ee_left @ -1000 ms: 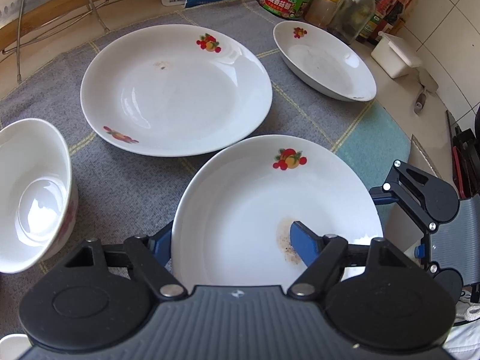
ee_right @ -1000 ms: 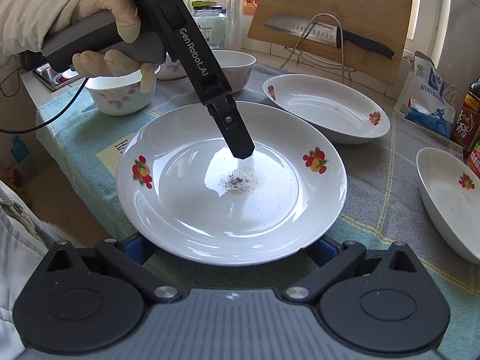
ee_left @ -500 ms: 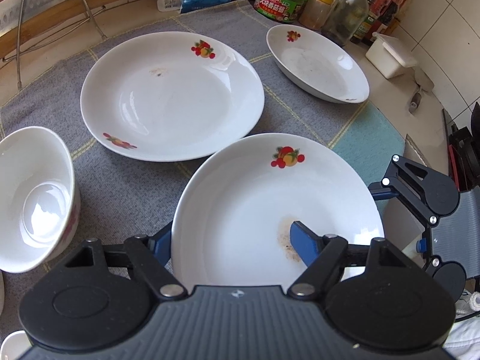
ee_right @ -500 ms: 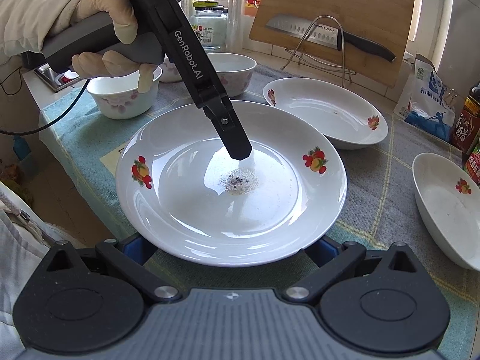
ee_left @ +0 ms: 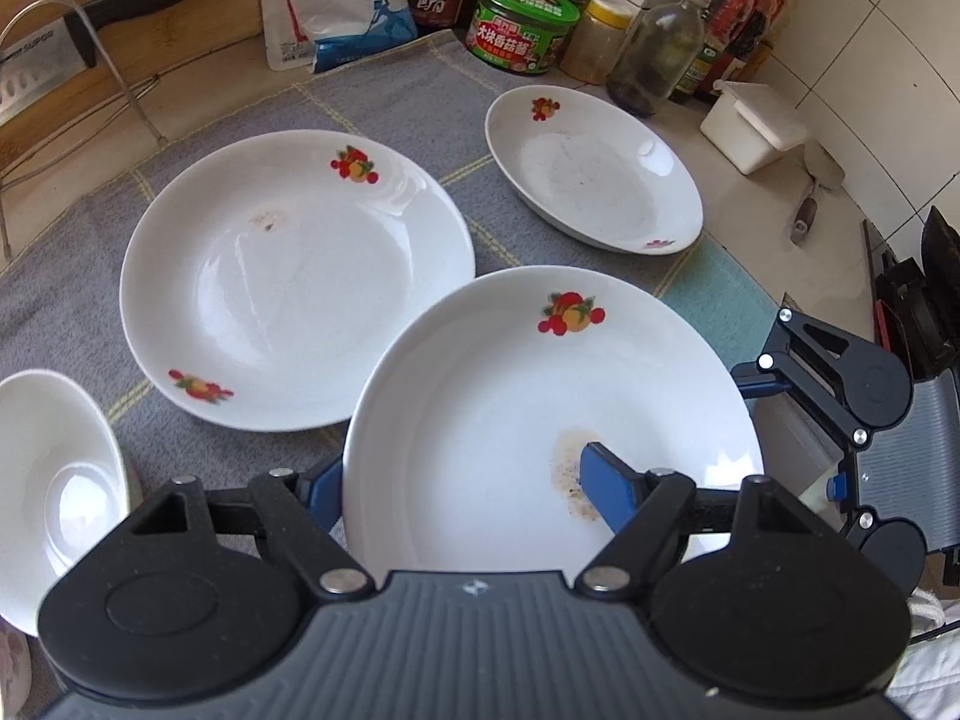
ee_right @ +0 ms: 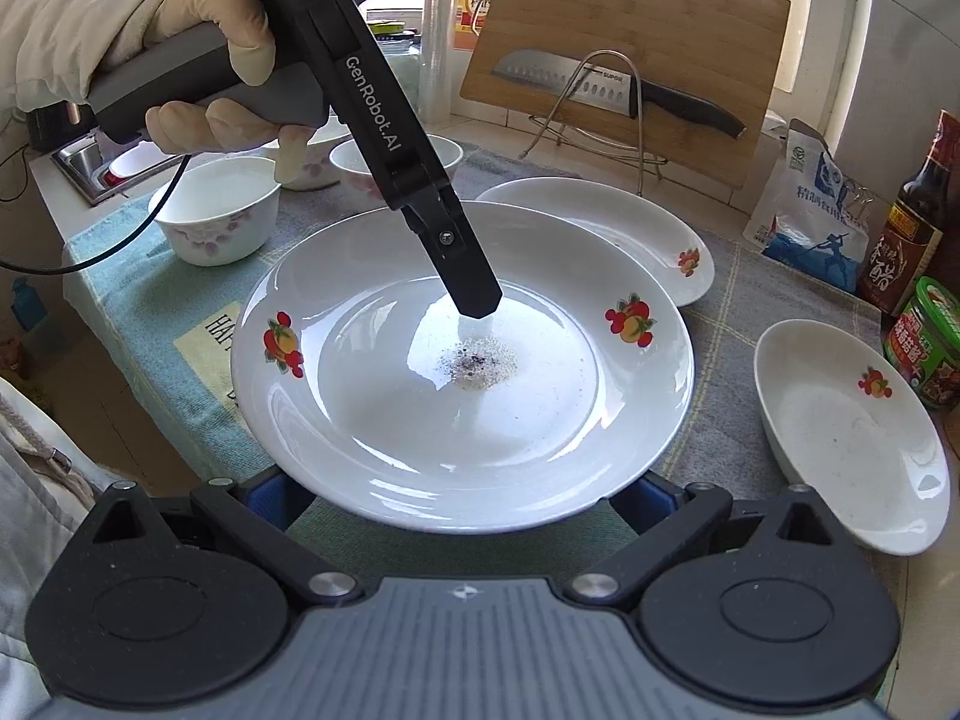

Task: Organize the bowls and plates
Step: 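Lower the held plate with the left tool onto the other plate, then open the left tool and pull it back from the stacked plates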

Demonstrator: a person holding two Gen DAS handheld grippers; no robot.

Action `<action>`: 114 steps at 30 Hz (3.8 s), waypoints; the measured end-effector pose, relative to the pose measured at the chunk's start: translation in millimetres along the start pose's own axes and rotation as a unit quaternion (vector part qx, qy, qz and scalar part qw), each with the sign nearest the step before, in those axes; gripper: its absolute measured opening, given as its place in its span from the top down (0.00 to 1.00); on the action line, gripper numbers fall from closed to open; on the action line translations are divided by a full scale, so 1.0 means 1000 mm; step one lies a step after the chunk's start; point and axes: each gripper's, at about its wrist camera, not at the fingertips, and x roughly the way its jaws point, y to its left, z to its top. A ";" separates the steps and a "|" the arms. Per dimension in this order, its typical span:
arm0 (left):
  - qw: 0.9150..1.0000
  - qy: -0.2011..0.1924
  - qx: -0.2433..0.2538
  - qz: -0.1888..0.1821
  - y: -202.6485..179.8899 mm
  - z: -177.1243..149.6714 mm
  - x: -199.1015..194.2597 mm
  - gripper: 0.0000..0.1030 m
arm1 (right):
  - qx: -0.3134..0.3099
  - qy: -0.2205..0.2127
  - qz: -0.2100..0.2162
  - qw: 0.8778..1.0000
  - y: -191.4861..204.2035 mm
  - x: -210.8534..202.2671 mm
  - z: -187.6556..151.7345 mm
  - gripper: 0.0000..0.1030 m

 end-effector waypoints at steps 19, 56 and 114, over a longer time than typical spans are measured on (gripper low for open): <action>0.997 0.010 0.072 -0.038 -0.047 0.094 0.050 0.24 | 0.056 0.007 -0.074 0.996 -0.067 -0.024 -0.014 0.00; 0.993 0.030 0.103 -0.056 -0.074 0.180 0.135 0.24 | 0.115 0.021 -0.117 0.986 -0.155 -0.025 -0.031 0.00; 0.994 -0.024 0.102 -0.007 -0.067 0.173 0.116 0.13 | 0.144 0.034 -0.154 0.977 -0.155 -0.026 -0.024 0.00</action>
